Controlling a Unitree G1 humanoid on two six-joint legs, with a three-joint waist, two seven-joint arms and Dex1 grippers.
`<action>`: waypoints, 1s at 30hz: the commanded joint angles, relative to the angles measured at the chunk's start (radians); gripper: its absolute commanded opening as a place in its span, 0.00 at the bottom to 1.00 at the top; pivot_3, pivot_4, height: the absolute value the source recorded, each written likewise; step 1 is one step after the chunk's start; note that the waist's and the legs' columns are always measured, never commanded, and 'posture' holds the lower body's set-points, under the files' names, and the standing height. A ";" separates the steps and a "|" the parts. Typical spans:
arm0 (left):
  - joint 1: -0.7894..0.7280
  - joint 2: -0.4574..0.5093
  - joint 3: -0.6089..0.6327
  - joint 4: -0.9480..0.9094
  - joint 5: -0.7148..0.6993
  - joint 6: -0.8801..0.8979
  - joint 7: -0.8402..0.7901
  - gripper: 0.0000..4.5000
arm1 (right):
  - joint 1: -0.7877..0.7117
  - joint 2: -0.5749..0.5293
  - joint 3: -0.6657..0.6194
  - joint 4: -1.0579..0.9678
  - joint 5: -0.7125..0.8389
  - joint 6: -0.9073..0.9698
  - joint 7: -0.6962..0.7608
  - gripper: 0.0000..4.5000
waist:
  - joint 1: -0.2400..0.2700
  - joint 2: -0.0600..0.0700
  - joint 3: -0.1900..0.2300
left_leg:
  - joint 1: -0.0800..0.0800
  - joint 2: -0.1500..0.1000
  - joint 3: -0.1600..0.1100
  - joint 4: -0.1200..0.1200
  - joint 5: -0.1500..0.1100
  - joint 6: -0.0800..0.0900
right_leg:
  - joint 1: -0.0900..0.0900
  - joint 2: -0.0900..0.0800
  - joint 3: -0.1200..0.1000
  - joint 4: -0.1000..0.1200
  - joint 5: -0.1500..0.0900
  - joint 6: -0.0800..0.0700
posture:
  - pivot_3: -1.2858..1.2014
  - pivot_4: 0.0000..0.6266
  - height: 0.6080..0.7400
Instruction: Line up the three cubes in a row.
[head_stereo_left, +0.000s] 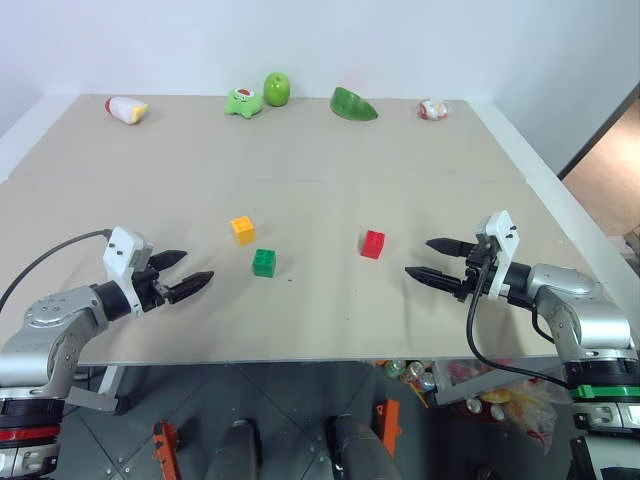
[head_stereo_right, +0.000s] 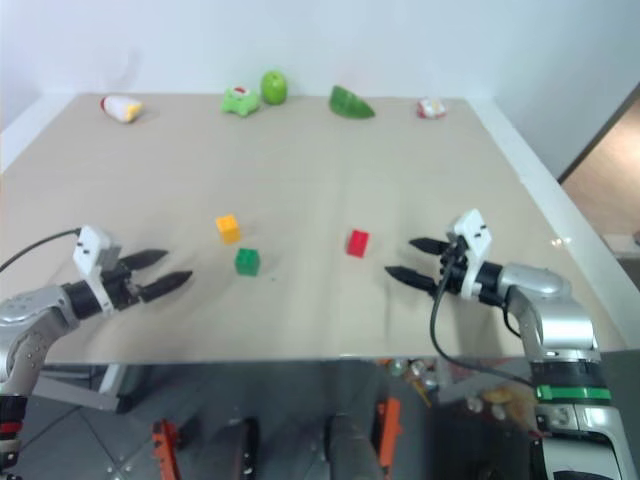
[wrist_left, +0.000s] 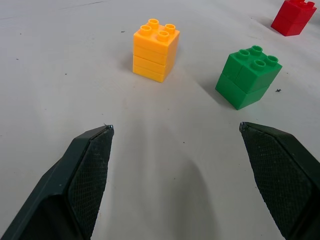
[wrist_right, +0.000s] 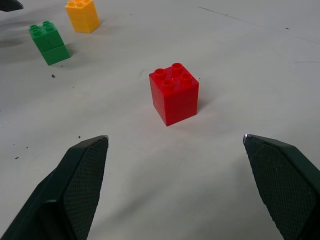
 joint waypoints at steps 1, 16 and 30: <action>0.014 0.034 0.000 -0.058 0.018 -0.026 -0.029 0.92 | -0.070 0.025 0.036 0.031 -0.048 -0.047 -0.017 1.00 | -0.002 0.000 0.000 | 0.000 0.000 0.000 0.000 0.000 0.000 | 0.000 0.000 0.000 0.000 0.000 0.000 | 0.52 0.24 0.95; -0.033 0.101 -0.155 -0.274 0.055 -0.022 -0.138 0.92 | -0.385 0.190 0.226 0.426 -0.274 -0.297 0.004 1.00 | -0.024 -0.001 0.000 | 0.000 0.002 0.002 -0.001 0.000 0.000 | 0.000 0.001 0.000 0.001 0.000 0.000 | 0.52 0.24 0.95; -0.025 0.088 -0.127 -0.303 0.031 0.014 -0.099 0.94 | -0.472 0.251 0.232 0.585 -0.306 -0.326 0.067 0.37 | -0.025 -0.001 0.000 | 0.001 0.001 0.001 0.000 0.000 0.000 | 0.000 0.001 0.001 0.002 0.001 0.001 | 0.52 0.24 0.95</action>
